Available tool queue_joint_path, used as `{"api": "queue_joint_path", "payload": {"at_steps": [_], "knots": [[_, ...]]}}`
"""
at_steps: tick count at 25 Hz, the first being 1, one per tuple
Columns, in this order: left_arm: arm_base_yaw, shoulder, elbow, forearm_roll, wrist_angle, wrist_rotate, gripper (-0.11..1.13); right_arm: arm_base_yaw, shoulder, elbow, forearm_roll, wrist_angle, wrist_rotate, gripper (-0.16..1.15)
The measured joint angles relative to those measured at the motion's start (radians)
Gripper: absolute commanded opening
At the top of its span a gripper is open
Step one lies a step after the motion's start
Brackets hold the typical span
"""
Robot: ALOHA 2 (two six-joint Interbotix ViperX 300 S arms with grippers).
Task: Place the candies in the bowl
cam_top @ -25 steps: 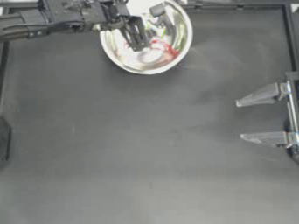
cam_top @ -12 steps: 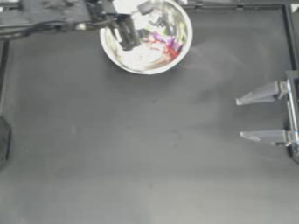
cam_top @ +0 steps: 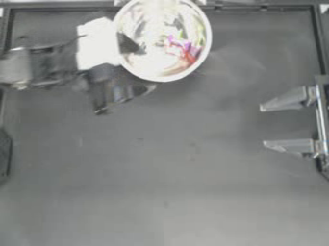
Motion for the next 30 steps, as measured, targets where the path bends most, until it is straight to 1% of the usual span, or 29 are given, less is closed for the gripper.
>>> {"api": "queue_joint_path", "payload": {"at_steps": [7,15,17,23,30], "knots": [[-0.086,-0.181,0.179,-0.048,-0.129,-0.014,1.00,-0.008,0.000,0.000,0.000,-0.002,0.000,0.96],[-0.192,-0.310,0.311,-0.051,-0.179,-0.015,1.00,-0.009,-0.002,-0.008,0.000,-0.005,0.000,0.96],[-0.201,-0.337,0.342,-0.051,-0.196,-0.015,1.00,-0.009,-0.002,-0.009,0.000,-0.009,0.000,0.96],[-0.209,-0.425,0.430,-0.051,-0.288,-0.017,0.99,-0.015,-0.002,-0.014,-0.003,-0.025,0.000,0.96],[-0.212,-0.480,0.489,-0.060,-0.305,-0.020,0.99,-0.040,0.000,-0.017,-0.006,-0.066,-0.002,0.96]]}}
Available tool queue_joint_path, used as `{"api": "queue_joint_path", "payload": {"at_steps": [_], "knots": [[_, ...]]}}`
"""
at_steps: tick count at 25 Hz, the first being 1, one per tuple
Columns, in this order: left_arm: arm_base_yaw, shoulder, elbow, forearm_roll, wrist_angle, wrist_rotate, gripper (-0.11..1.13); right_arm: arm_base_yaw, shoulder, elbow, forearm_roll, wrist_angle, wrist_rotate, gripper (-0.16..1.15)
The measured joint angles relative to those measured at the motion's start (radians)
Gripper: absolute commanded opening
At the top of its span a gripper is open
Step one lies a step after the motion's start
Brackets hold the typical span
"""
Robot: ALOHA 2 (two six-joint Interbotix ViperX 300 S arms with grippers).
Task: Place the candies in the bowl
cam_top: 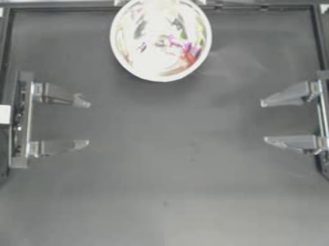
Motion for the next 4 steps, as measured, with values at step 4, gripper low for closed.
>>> {"api": "queue_joint_path", "payload": {"at_steps": [4], "knots": [[-0.003,-0.054,0.034,0.000,-0.017,0.000,0.99,-0.006,0.008,-0.003,0.000,-0.005,0.000,0.96]]}}
